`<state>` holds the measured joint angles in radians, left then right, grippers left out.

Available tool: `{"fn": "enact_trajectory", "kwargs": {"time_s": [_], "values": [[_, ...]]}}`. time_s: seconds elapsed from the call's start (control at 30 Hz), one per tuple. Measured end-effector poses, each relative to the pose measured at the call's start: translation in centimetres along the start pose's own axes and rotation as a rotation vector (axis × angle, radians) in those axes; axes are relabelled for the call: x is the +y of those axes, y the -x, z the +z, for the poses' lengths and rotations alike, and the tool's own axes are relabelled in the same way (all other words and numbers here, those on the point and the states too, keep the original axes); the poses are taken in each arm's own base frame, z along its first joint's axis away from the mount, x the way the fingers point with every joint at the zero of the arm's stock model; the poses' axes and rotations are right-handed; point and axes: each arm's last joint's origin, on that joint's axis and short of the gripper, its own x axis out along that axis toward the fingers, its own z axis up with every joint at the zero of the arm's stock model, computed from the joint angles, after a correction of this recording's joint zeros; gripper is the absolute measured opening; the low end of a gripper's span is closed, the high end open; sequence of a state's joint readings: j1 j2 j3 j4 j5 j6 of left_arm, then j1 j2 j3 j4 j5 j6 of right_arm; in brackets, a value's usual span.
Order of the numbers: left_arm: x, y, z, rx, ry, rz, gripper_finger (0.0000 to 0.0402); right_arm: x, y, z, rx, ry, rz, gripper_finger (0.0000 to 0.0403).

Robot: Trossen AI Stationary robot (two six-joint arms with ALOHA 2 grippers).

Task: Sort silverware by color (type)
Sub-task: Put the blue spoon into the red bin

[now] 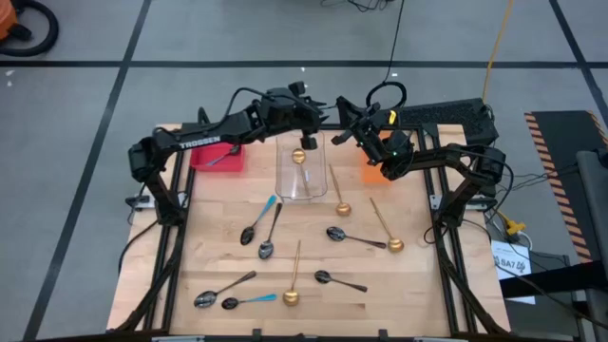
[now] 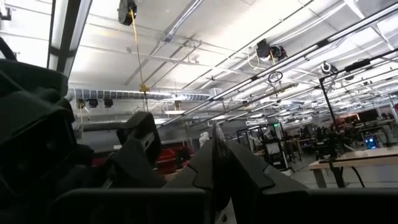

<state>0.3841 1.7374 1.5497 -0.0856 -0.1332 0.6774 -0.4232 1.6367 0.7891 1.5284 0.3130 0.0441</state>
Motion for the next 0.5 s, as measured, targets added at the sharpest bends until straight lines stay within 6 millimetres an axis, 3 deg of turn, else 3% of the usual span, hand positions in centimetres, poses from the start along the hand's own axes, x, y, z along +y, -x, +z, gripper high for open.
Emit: {"fn": "enact_trajectory", "kwargs": {"time_s": [0.23,0.5], "values": [[-0.34,-0.23,0.13,0.01,-0.03,0.023,0.0154,0.0,0.0,-0.06,0.006,0.004,0.0,0.0016],[-0.2,-0.25,-0.06,0.031,-0.01,0.039,0.0063,0.0,0.0,-0.07,0.007,0.004,0.0,0.0016]]}}
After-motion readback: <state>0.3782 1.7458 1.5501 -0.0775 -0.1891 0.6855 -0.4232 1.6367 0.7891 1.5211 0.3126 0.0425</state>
